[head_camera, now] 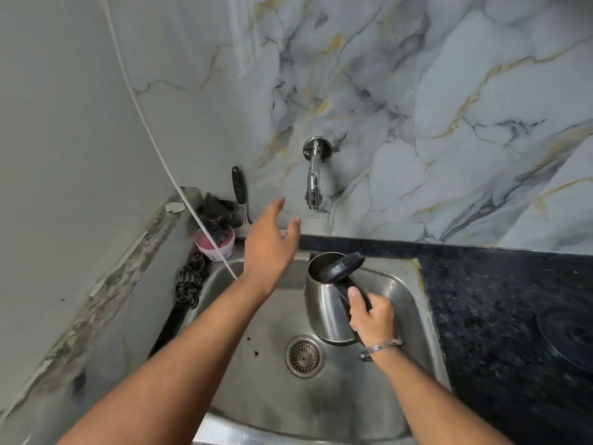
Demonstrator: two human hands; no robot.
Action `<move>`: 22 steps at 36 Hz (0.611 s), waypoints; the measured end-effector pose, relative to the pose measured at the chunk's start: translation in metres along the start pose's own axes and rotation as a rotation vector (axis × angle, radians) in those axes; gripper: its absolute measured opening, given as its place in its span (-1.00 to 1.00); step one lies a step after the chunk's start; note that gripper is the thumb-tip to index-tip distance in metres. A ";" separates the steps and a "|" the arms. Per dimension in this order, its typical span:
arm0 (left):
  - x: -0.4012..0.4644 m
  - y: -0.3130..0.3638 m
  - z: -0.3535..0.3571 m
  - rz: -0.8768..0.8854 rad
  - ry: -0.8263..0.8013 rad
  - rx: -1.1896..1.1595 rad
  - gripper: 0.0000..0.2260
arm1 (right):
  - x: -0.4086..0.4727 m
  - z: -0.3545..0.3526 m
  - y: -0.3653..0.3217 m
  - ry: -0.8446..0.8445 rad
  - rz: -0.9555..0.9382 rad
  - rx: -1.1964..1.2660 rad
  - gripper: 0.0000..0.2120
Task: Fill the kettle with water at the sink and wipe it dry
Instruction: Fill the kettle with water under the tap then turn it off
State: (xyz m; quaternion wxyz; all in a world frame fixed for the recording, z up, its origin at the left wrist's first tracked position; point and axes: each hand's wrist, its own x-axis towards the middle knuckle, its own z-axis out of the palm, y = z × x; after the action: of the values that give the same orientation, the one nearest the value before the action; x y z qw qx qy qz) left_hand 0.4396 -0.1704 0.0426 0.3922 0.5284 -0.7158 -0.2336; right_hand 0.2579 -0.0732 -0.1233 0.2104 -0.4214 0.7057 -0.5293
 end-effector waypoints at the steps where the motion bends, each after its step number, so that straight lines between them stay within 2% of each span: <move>1: 0.016 0.001 0.005 -0.054 -0.051 0.040 -0.53 | 0.003 0.000 0.004 -0.002 0.014 0.020 -0.53; 4: 0.057 0.006 0.025 -0.142 -0.094 0.143 -0.68 | 0.013 -0.002 0.011 -0.013 0.042 0.059 -0.51; 6: 0.074 0.012 0.038 -0.176 -0.063 0.178 -0.56 | 0.020 -0.003 0.014 -0.017 0.045 0.072 -0.51; 10: 0.092 0.027 0.067 -0.258 -0.022 0.193 -0.55 | 0.033 -0.004 0.020 -0.027 0.035 0.088 -0.50; 13: 0.096 0.034 0.081 -0.253 0.039 0.300 -0.63 | 0.042 -0.001 0.026 -0.036 0.040 0.089 -0.51; 16: 0.097 0.034 0.089 -0.231 0.072 0.358 -0.80 | 0.050 0.005 0.027 -0.050 0.053 0.117 -0.54; 18: 0.102 0.029 0.088 -0.242 0.039 0.311 -0.85 | 0.053 0.007 0.027 -0.067 0.068 0.142 -0.55; 20: 0.111 0.015 0.080 -0.237 -0.026 0.202 -0.76 | 0.057 0.008 0.027 -0.099 0.087 0.187 -0.55; 22: 0.121 -0.007 0.069 -0.220 -0.172 -0.072 -0.80 | 0.059 0.008 0.027 -0.141 0.102 0.233 -0.49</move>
State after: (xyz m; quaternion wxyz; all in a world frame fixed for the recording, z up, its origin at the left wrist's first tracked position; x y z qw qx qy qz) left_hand 0.3714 -0.2917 0.0349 0.3202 0.5672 -0.6757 -0.3452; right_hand 0.2208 -0.1240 -0.1426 0.3334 -0.3940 0.6435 -0.5653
